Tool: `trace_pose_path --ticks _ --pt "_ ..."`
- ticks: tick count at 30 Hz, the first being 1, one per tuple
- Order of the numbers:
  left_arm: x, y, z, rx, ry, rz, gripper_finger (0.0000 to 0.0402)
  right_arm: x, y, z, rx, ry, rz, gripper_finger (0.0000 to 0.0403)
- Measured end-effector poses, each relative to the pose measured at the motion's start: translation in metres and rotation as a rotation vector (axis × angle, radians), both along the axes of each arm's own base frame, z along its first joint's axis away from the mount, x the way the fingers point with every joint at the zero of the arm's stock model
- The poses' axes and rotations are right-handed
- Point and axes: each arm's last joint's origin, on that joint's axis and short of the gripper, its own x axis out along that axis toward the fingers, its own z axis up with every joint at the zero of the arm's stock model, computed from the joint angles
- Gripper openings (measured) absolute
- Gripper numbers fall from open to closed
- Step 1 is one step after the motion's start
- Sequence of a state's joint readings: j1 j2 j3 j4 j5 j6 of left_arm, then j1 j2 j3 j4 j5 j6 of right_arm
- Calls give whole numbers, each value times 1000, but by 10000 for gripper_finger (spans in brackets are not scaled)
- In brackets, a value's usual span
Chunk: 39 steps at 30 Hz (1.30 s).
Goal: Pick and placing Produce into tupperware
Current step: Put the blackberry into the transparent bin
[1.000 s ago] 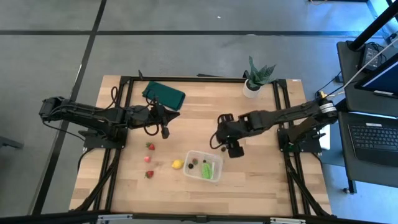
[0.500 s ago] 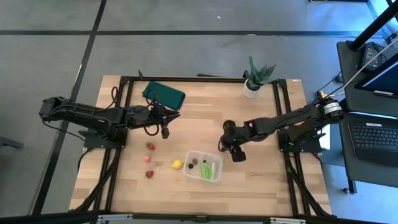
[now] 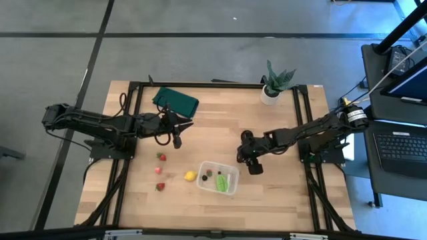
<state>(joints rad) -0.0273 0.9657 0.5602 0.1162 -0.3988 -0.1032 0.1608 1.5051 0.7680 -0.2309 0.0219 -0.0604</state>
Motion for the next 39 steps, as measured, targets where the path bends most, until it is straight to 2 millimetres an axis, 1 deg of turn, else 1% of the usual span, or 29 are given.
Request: trace_pose_path --ticks 3,9,22,30,34,39 --pt "0 0 0 0 0 0 57 -1 0 -2 -1 6 1 209" --pt "0 0 0 0 1 0 43 4 1 -6 -12 -11 20 209" --pt "0 0 0 0 4 0 12 9 1 -38 -32 101 26 209" --pt "0 0 0 1 4 0 1 10 2 -42 -33 116 26 208" --pt "0 0 0 1 4 0 8 10 2 -42 -32 117 25 193" --pt "0 0 0 1 4 0 22 9 2 -42 -26 118 28 151"
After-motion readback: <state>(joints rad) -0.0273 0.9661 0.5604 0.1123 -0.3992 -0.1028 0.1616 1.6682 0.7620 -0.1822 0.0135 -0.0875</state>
